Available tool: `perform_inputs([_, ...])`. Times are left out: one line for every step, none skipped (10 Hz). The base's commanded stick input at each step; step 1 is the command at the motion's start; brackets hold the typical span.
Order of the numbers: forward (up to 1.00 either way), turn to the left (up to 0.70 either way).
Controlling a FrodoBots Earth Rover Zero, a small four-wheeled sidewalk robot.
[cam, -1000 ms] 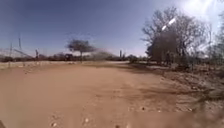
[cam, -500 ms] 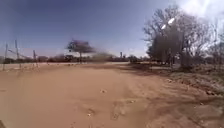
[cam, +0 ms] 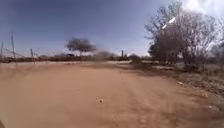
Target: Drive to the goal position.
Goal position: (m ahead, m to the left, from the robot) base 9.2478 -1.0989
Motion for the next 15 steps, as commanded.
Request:
perform_inputs([1.00,0.00])
perform_inputs([1.00,0.00])
perform_inputs([1.00,0.00])
perform_inputs([1.00,0.00])
perform_inputs([1.00,0.00])
perform_inputs([1.00,0.00])
perform_inputs([1.00,0.00])
perform_inputs([1.00,0.00])
perform_inputs([1.00,0.00])
perform_inputs([1.00,0.00])
perform_inputs([1.00,0.00])
perform_inputs([1.00,0.00])
perform_inputs([1.00,0.00])
perform_inputs([1.00,0.00])
perform_inputs([1.00,0.00])
